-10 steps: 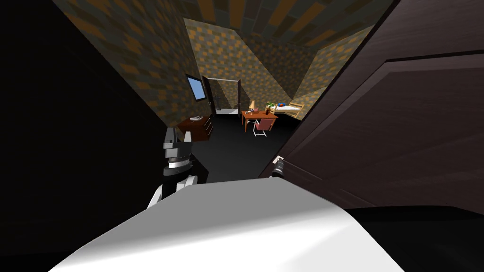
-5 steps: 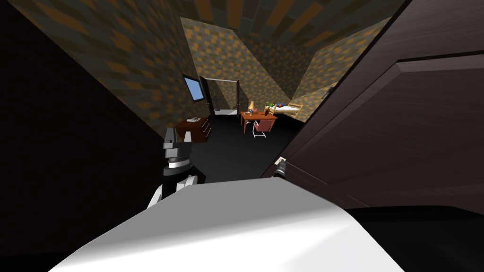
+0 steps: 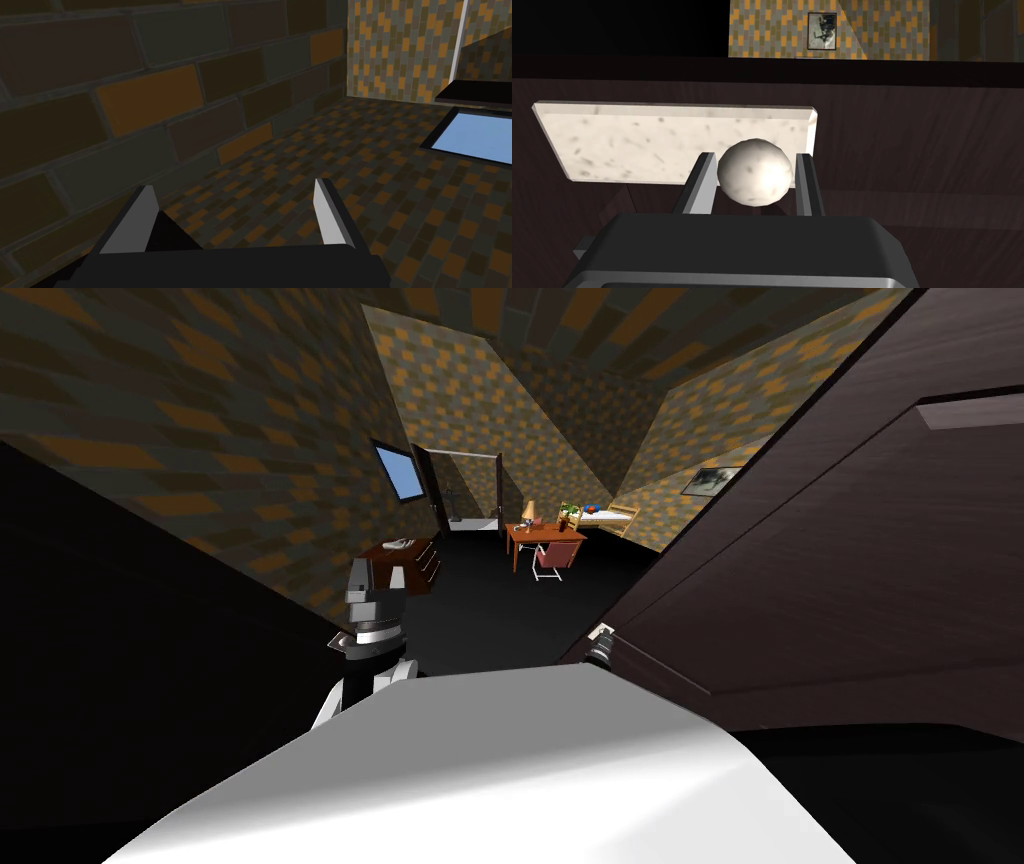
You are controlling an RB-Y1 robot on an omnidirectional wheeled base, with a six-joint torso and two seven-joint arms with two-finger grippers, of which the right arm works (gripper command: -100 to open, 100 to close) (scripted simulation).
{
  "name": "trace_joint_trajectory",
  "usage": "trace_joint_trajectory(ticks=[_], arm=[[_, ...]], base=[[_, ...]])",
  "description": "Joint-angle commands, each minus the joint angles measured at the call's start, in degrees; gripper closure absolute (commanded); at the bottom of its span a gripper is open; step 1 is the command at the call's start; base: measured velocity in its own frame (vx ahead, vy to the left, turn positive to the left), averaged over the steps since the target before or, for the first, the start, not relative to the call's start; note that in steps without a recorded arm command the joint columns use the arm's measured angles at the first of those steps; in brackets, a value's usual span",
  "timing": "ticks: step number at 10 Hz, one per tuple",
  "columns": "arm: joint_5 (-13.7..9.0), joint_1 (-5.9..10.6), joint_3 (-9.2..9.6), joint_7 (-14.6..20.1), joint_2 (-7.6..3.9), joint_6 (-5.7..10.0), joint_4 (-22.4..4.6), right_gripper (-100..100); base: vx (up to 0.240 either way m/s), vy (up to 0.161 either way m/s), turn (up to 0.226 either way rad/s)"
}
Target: Push the door open
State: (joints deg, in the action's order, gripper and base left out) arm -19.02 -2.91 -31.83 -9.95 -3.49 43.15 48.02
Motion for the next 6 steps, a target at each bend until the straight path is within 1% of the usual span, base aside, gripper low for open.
trace_joint_trajectory(ticks=[1,3,4,5,6], arm=[[-0.69,-0.18,-1.31,-0.40,-0.14,0.34,-0.02,100],[-1.39,-0.32,-2.49,-0.81,0.27,0.37,0.05,100],[-1.09,-0.34,-1.92,-0.82,0.56,0.06,0.05,100],[-1.77,-0.38,-3.07,-1.18,0.08,0.27,0.04,100],[-2.12,-0.45,-3.66,-1.39,-0.06,0.33,0.06,100]], base=[[0.198,-0.036,-0.053],[0.196,-0.064,-0.048],[0.080,-0.029,-0.013],[0.124,-0.048,-0.034],[0.196,-0.064,-0.030]])
